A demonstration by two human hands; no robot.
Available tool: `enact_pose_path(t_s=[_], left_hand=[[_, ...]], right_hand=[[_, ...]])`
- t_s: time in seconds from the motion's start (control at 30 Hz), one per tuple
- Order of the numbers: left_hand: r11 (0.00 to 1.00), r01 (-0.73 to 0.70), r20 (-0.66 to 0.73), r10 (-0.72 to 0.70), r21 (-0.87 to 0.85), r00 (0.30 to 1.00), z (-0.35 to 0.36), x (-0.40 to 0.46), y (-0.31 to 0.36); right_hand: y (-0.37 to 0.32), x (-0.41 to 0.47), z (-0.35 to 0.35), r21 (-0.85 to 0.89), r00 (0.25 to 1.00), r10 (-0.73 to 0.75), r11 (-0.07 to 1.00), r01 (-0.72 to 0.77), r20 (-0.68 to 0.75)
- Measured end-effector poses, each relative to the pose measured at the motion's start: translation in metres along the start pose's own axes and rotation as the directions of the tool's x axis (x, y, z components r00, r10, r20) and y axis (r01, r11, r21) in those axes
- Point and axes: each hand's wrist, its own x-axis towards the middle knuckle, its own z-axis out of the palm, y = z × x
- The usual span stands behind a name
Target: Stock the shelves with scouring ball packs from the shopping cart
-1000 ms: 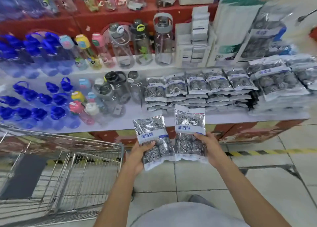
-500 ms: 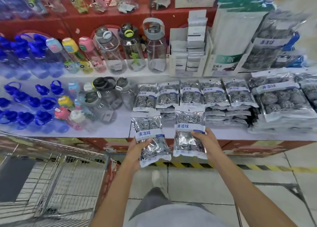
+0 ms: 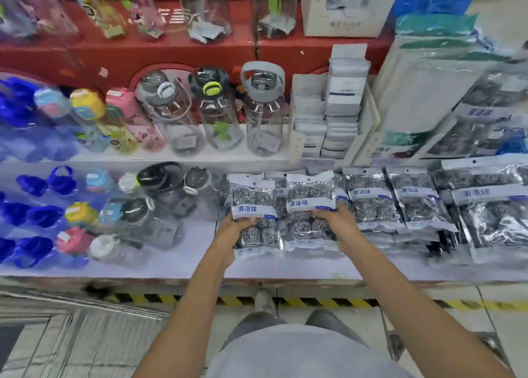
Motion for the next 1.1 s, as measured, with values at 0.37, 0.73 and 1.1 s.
enact_pose_path(t_s=[0.37,0.73,1.1], left_hand=[[0.98,0.071,-0.076,-0.058,0.184,0.995,0.02,0.065,0.027],[0.91,-0.046,-0.102,0.096,0.412,0.99,0.021,0.082,0.037],[0.722,-0.206,-0.061,0.325,0.66,0.944,0.015,0.056,0.028]], right_hand=[[-0.017,0.057,0.03,-0.091,0.992,0.119,0.988,-0.122,-0.032],[-0.028,0.083,0.031,-0.133,0.992,0.11,0.984,-0.117,-0.062],[-0.033,0.039,0.016,-0.35,0.946,-0.3,0.905,0.242,-0.121]])
